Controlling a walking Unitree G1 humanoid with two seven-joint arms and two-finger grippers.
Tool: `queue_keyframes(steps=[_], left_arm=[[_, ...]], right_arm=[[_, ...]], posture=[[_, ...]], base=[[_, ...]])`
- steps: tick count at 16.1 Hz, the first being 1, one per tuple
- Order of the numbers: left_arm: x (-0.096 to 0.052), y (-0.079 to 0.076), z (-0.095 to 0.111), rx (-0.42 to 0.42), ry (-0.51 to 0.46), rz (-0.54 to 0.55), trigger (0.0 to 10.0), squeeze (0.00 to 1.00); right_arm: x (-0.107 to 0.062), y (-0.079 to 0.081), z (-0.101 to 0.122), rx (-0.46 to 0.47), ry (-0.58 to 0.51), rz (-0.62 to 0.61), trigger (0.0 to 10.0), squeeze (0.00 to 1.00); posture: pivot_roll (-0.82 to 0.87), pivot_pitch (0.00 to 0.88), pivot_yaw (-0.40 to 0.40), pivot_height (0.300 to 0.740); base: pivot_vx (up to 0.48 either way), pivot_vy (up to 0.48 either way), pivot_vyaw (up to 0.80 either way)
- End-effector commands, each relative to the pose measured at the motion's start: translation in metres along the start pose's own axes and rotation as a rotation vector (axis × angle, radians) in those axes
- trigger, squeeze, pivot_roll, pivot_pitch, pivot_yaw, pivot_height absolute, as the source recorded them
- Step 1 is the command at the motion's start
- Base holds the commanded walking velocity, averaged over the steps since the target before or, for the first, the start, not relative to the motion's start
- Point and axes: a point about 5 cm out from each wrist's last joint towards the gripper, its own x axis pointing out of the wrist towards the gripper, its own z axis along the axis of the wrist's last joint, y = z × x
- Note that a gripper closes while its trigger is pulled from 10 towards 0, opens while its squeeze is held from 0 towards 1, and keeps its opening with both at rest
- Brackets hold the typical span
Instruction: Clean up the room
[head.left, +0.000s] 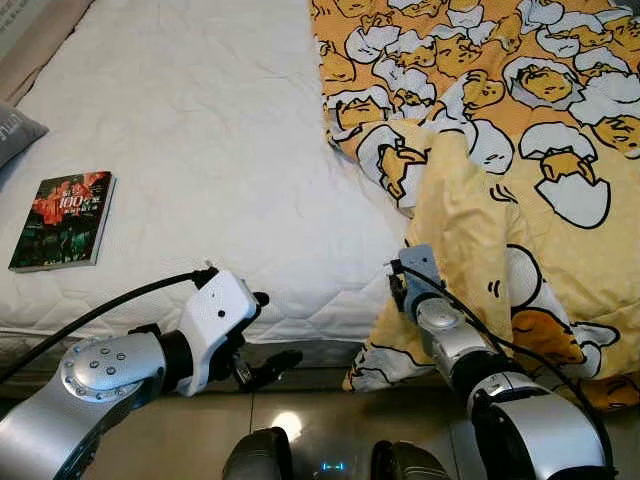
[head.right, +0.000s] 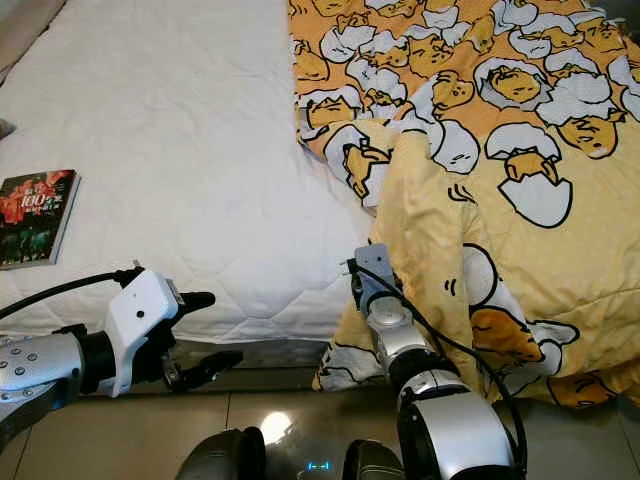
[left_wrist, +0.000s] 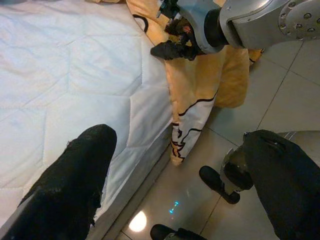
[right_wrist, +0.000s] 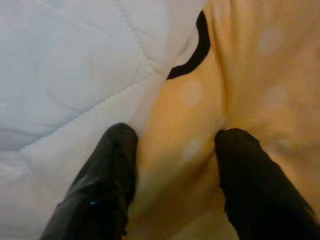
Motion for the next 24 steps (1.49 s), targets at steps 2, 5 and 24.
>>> queue_keyframes(steps=[2, 5, 24], left_arm=[[0.001, -0.001, -0.002, 0.001, 0.018, -0.017, 10.0, 0.0], [0.0, 0.0, -0.001, 0.003, 0.017, -0.016, 10.0, 0.0], [-0.001, -0.002, -0.005, -0.003, 0.034, -0.024, 10.0, 0.0]], right_arm=[[-0.001, 0.004, -0.009, 0.028, 0.04, 0.032, 0.0, 0.0], [-0.001, 0.004, -0.009, 0.033, 0.04, 0.048, 0.0, 0.0], [-0.062, 0.014, -0.049, 0.067, -0.039, 1.043, 0.0, 0.0]], posture=[[0.17, 0.188, 0.065, 0.74], [0.18, 0.184, 0.066, 0.74], [0.16, 0.182, 0.063, 0.74]], base=[[0.0, 0.0, 0.0], [0.0, 0.0, 0.0], [0.0, 0.0, 0.0]])
